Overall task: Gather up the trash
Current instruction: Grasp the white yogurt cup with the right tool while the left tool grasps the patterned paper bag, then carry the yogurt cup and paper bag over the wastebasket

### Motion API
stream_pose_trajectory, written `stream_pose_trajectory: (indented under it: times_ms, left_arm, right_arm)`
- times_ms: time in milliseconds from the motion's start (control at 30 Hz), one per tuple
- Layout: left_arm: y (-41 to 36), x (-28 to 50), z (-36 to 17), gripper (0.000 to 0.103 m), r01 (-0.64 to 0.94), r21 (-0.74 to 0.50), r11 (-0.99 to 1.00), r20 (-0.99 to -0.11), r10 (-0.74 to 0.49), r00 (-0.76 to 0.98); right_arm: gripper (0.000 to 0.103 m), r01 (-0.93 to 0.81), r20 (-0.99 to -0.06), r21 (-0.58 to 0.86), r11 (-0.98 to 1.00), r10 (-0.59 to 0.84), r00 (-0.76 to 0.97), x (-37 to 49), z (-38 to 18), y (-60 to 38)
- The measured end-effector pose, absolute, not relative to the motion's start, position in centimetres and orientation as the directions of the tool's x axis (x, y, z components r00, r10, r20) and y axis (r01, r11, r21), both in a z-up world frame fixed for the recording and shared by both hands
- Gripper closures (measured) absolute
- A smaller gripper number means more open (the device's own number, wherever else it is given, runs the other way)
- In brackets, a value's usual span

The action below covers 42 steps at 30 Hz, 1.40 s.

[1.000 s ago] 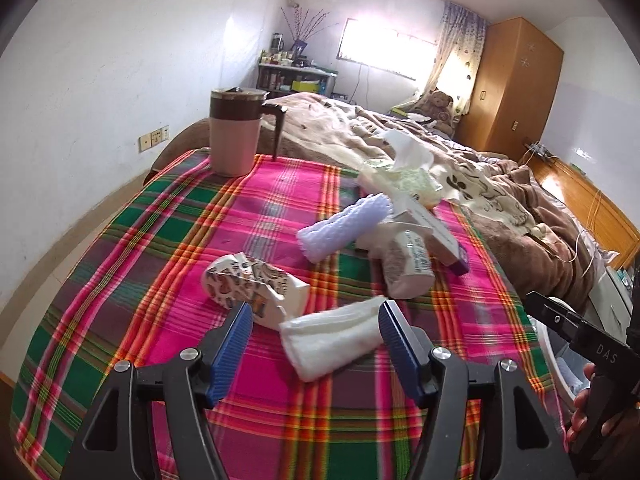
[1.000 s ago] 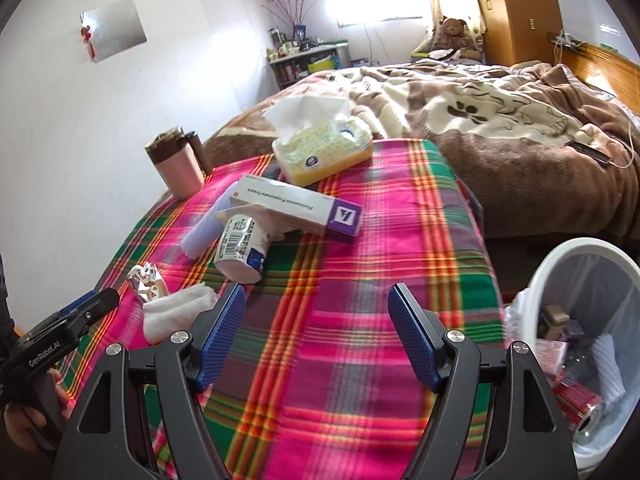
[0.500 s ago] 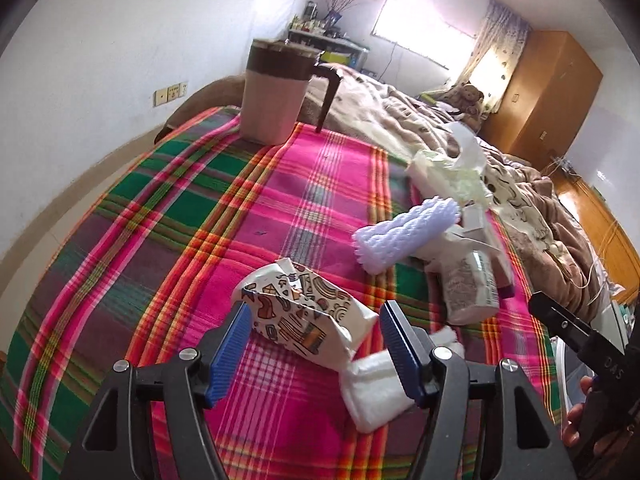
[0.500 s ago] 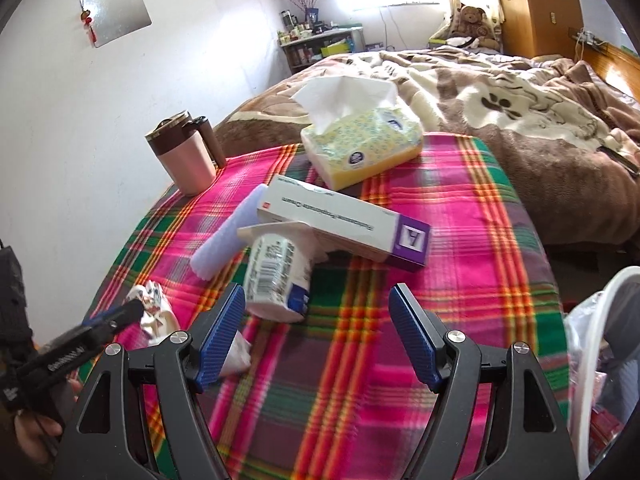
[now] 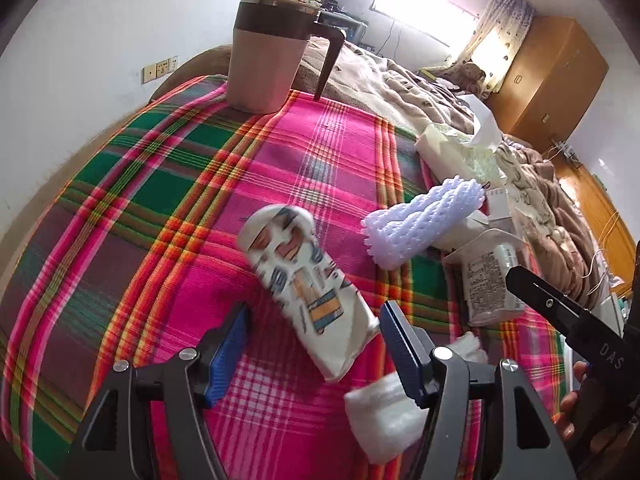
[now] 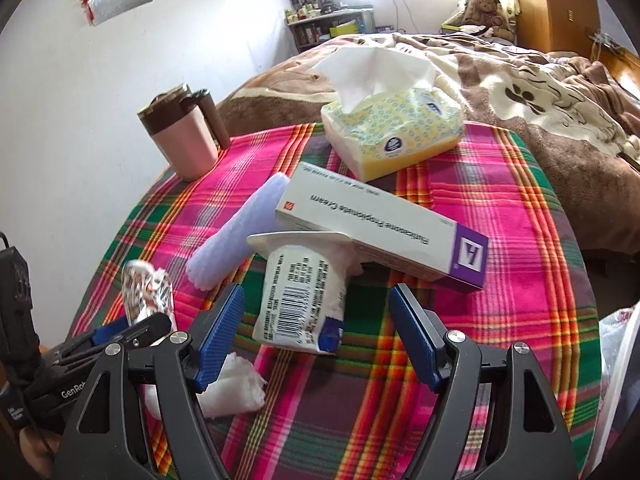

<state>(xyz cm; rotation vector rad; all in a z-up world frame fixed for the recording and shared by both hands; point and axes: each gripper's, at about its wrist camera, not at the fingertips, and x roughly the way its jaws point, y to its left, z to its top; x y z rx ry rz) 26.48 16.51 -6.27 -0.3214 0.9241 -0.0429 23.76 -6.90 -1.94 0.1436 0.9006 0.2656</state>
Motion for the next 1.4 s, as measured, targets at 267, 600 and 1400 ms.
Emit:
stream_pose_trajectory:
  times_ms: [267,600,1400]
  left_arm:
    - [18.0,27.0,-6.2,0.037,-0.146,-0.301,0.942,-0.772,-0.151,0.618]
    - [18.1,27.7,-6.4,0.045,-0.183,-0.302,0.936,-0.765,-0.123,0.633]
    - [15.4,24.0,-2.4,0.055,-0.088,-0.237,0.967,-0.688,-0.104,0.718]
  right_arm:
    - [0.027,-0.15,-0.776,0.184,0.971,0.237,0.584,24.2,-2.8,-6.4]
    - [0.036,-0.123,-0.759,0.23,0.965,0.257,0.598,24.2,-3.0,-6.9]
    - [0.055,-0.132,-0.717,0.275,0.952,0.295,0.631,21.4,-1.9,-8.7]
